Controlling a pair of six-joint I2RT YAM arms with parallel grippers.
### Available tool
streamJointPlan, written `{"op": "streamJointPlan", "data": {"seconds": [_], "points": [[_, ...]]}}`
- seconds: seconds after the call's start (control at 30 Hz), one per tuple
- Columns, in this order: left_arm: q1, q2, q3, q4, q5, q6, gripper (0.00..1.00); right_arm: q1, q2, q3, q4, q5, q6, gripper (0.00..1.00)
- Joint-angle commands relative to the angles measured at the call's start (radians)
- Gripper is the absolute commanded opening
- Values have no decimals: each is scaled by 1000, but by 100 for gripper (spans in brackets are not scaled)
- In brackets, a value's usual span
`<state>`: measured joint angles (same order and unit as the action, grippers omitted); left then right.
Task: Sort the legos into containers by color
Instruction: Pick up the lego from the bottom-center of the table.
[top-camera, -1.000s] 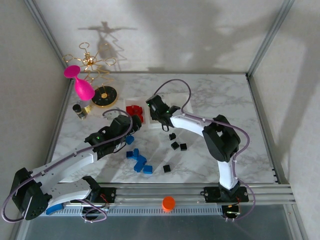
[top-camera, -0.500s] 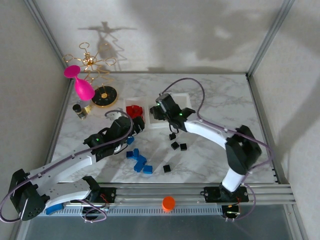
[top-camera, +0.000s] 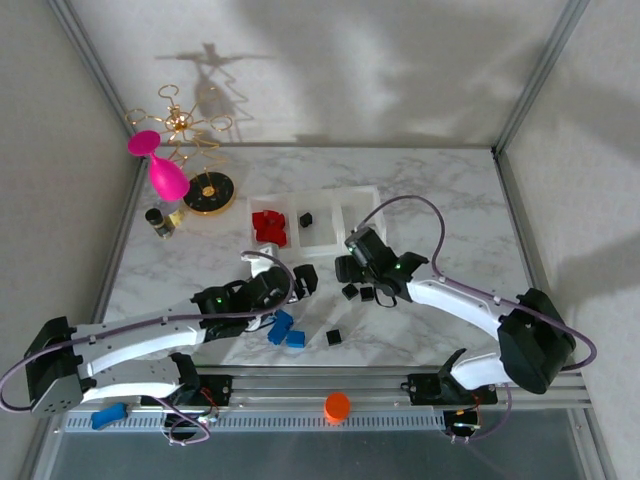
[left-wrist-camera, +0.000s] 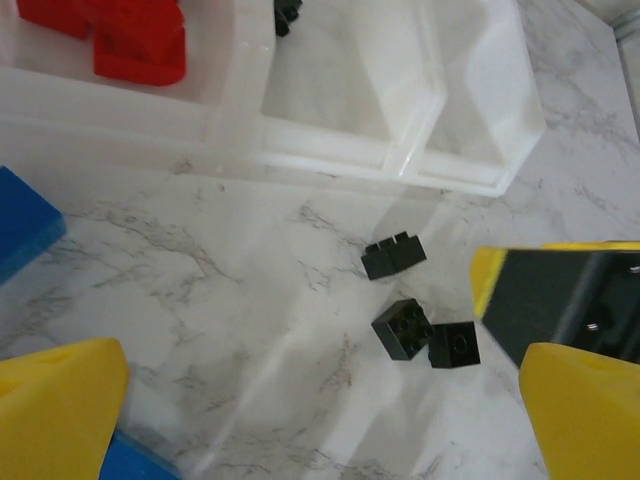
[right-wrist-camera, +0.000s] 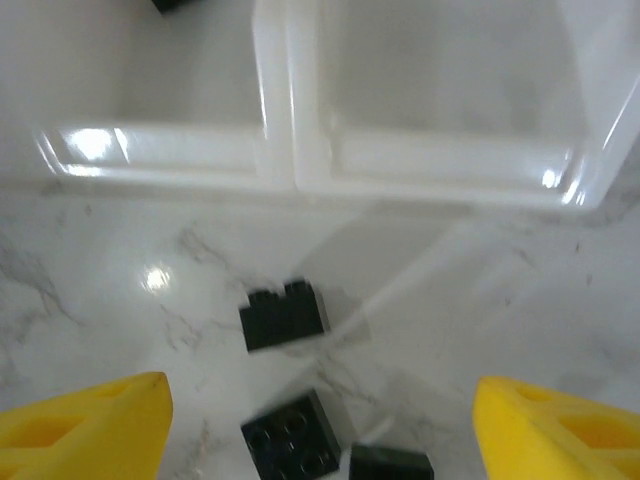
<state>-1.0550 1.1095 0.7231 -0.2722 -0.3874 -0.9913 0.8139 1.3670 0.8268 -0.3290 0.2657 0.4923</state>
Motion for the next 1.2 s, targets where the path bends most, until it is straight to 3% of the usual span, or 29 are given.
{"op": "streamJointPlan", "data": {"seconds": [0.0,0.2,0.67,1.17], "points": [[-43,29,-4,38,-66,-50,100,1,-28,-64,-13,-48,26,80],[-89,71,10,42,-96,-73,100,1,-15,-119,-20,-40,48,79],[-107,119,27,39,-110,-89,100,-2,-4,-208,31,-58,58,62],[-107,110,32,9,-138,-95,100,-7,56,-159,51,-50,12,31]]}}
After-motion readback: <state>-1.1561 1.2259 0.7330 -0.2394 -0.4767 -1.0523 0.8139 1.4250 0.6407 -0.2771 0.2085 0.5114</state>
